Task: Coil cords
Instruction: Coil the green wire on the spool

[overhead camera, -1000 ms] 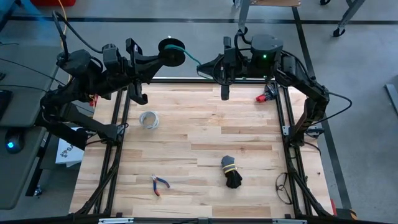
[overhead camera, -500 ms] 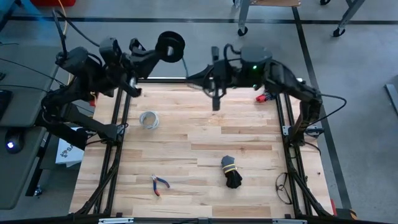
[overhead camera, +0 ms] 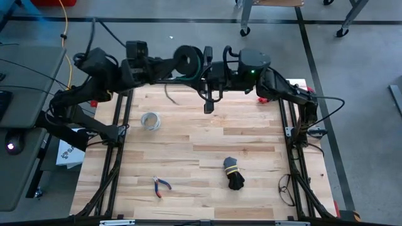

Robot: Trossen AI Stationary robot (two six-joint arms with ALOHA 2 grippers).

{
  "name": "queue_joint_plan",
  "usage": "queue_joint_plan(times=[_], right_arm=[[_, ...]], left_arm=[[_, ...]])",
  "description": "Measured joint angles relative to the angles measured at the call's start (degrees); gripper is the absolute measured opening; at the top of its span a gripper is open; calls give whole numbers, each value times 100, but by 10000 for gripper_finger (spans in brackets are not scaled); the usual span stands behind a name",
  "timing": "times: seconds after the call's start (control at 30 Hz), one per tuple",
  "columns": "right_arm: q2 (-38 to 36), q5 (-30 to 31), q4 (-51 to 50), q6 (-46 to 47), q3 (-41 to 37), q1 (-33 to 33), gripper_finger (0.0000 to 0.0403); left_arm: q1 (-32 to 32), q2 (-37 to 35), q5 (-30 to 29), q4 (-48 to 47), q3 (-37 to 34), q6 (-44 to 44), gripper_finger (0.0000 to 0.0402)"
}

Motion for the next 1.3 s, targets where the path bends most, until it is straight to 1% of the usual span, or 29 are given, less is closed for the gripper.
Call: queue_joint_plan(times=[0.07,0.2,0.43,0.6,0.8,0.97,1.13,1.3], right_arm=[[0,0,161,-1,-2,-10,0],[-4,-6,363,13,-2,-15,0],[-4,0,365,34,-2,-32,0],[-4,63,364,56,-2,-91,0],[-11,117,365,325,-2,-289,0],[-11,133,376,369,-2,-445,0],[-49,62,250,292,-2,-504,0],[-262,199,-401,-20,-2,-644,0]], left_arm=[[0,49,86,9,-2,-285,7],[0,74,94,-28,-2,-535,7],[0,87,149,-111,-2,-544,7],[0,84,331,-245,-2,-492,7],[-3,65,565,-298,-2,-392,7],[-44,-14,680,-771,-2,-383,7],[-55,-33,639,-922,0,-119,7],[-45,-178,653,-1226,-7,701,7]])
